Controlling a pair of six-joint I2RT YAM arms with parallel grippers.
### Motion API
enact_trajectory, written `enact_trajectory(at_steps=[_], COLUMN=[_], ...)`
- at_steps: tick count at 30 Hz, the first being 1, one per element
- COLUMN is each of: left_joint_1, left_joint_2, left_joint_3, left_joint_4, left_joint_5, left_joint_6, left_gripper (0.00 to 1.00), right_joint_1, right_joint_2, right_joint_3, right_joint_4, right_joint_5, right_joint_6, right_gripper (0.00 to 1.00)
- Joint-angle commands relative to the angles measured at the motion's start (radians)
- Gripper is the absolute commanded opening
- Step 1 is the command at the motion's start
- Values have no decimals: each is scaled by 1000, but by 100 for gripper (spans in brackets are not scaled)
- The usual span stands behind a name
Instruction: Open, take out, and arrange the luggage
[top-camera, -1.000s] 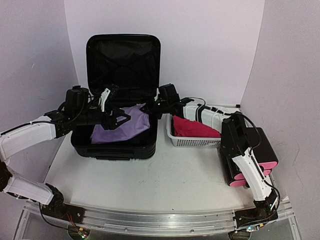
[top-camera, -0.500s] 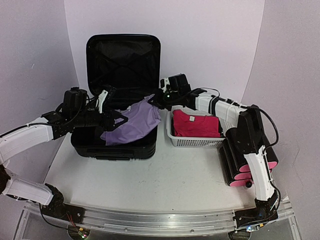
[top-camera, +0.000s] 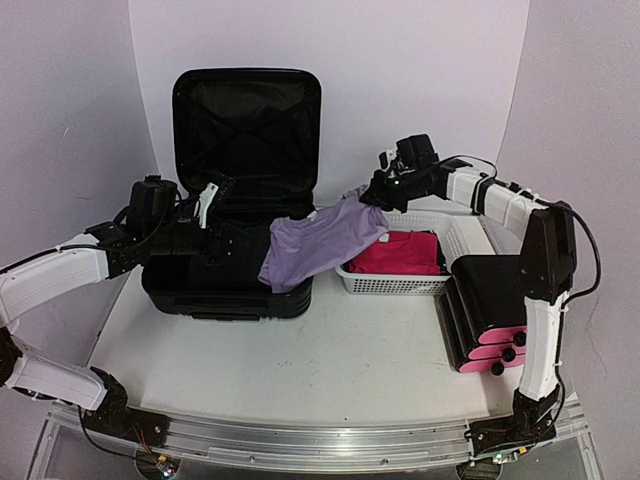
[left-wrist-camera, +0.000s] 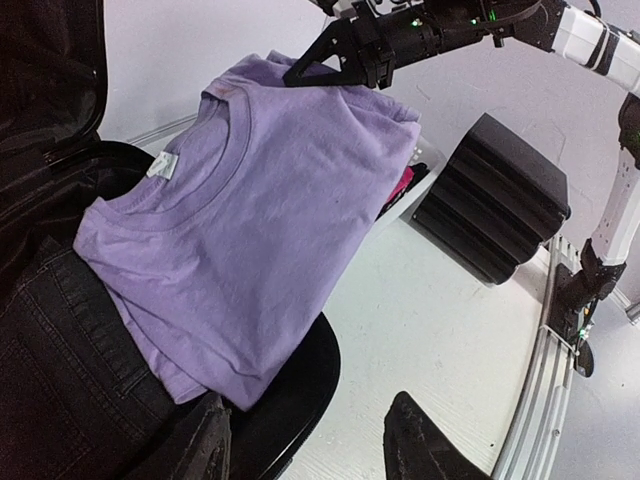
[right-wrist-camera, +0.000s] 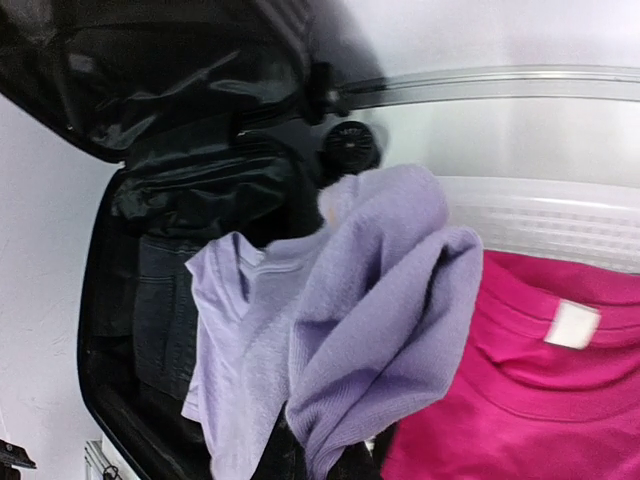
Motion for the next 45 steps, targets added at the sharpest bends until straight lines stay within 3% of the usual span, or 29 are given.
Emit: enact_trajectory(at_steps=[1, 13, 22, 36, 45], left_joint_1=[1, 1, 1, 1, 1], left_joint_2=[9, 24, 26, -5, -8], left_joint_3=[53, 83, 113, 111, 118], left_joint_4=[-1, -31, -80, -89, -92], left_joint_5=[25, 31, 9, -1, 3], left_joint_6=[-14, -16, -19, -22, -25], left_gripper=[52, 51, 51, 51, 51], right_joint_1=[-50, -200, -284, -329, -339], right_joint_2=[-103, -145, -153, -122, -135], right_joint_3=[-12, -62, -129, -157, -266], right_joint_4=[-59, -115, -118, -87, 70], right_joint_5=[-14, -95, -74, -4, 51], right_joint_6=[-103, -185, -265, -345, -358], right_gripper=[0, 0, 0, 0, 0])
